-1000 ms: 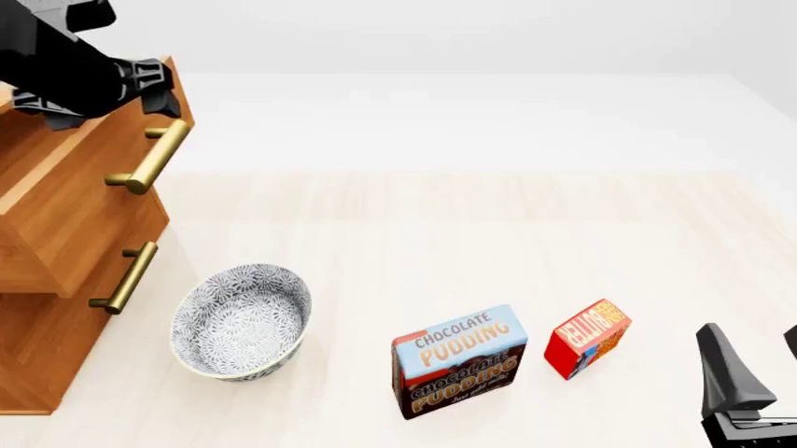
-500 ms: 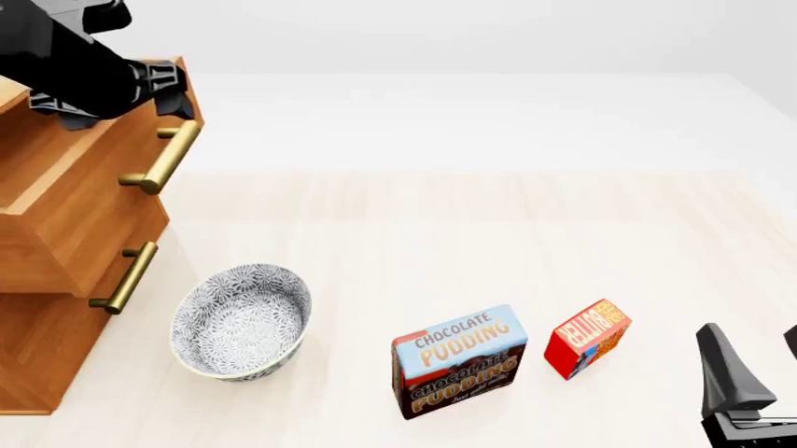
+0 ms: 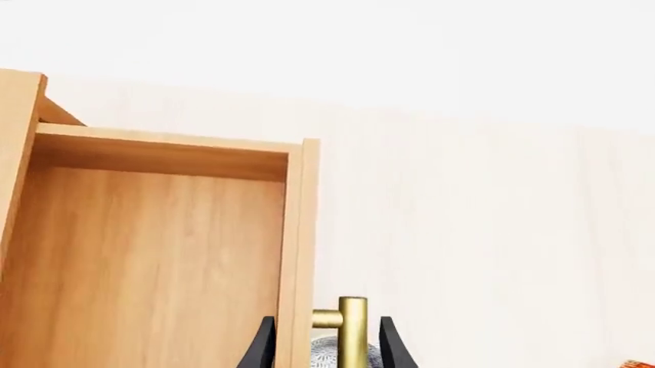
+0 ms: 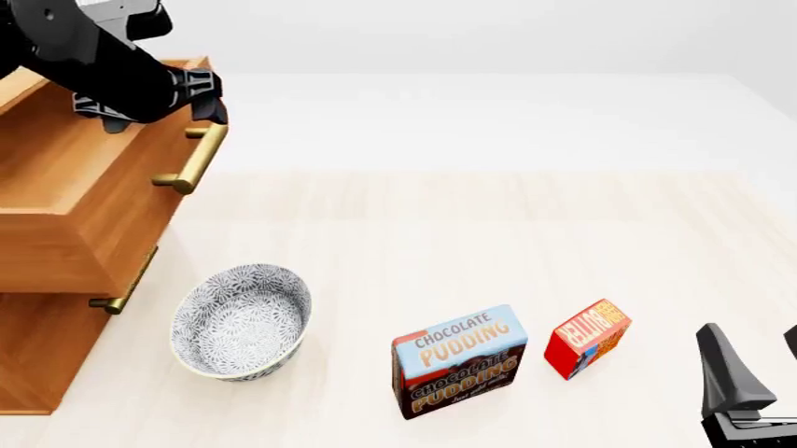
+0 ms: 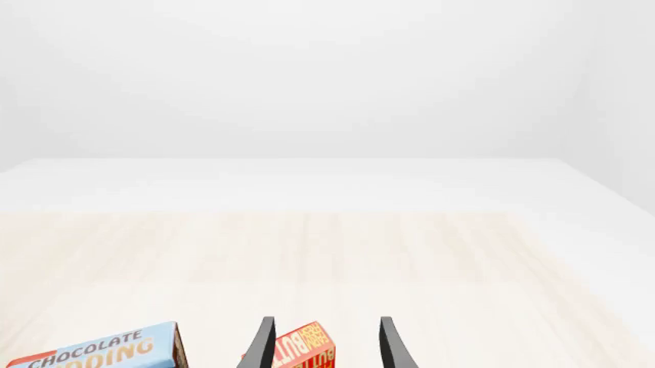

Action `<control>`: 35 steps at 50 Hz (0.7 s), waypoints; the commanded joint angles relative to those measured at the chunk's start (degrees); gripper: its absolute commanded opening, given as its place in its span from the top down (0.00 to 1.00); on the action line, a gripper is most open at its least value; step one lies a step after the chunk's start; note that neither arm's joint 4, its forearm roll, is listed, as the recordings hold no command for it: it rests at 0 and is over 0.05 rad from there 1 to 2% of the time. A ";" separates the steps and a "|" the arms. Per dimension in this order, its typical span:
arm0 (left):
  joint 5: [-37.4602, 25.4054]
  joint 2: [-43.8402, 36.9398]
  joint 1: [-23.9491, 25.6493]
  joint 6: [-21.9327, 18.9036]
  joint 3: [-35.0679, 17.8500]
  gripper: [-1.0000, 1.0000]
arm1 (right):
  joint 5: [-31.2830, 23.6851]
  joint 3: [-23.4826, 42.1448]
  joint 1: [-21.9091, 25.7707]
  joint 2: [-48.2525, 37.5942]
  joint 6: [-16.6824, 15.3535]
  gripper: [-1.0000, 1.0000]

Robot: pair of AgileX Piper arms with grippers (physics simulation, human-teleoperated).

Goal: Put the butter at the back in the top drawer of the cabinet and close it.

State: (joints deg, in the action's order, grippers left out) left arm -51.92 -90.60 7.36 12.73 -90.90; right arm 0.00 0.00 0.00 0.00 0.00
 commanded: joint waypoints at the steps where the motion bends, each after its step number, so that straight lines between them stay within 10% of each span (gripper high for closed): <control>1: 0.01 -1.87 3.25 0.49 -1.38 0.00 | 0.00 0.00 0.00 0.00 0.00 0.00; 35: -1.98 -4.30 9.81 2.09 -6.15 0.00 | 0.00 0.00 0.00 0.00 0.00 0.00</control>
State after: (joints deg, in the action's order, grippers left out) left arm -53.42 -94.53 15.03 14.71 -95.61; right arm 0.00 0.00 0.00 0.00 0.00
